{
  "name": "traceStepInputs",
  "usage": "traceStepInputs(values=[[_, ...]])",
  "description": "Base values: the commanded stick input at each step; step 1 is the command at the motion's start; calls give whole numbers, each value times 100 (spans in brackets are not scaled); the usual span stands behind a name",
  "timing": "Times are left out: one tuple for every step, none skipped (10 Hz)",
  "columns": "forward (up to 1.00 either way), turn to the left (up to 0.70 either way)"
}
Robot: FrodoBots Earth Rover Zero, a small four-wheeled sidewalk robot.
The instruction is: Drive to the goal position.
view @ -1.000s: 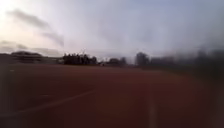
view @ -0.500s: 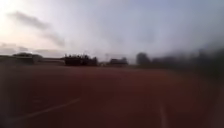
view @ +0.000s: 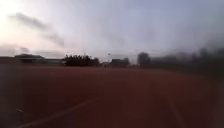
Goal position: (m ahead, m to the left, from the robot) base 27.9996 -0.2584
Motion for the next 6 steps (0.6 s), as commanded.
traceStepInputs(values=[[70, 0], [70, 0], [70, 0], [70, 0], [70, 0], [70, 0]])
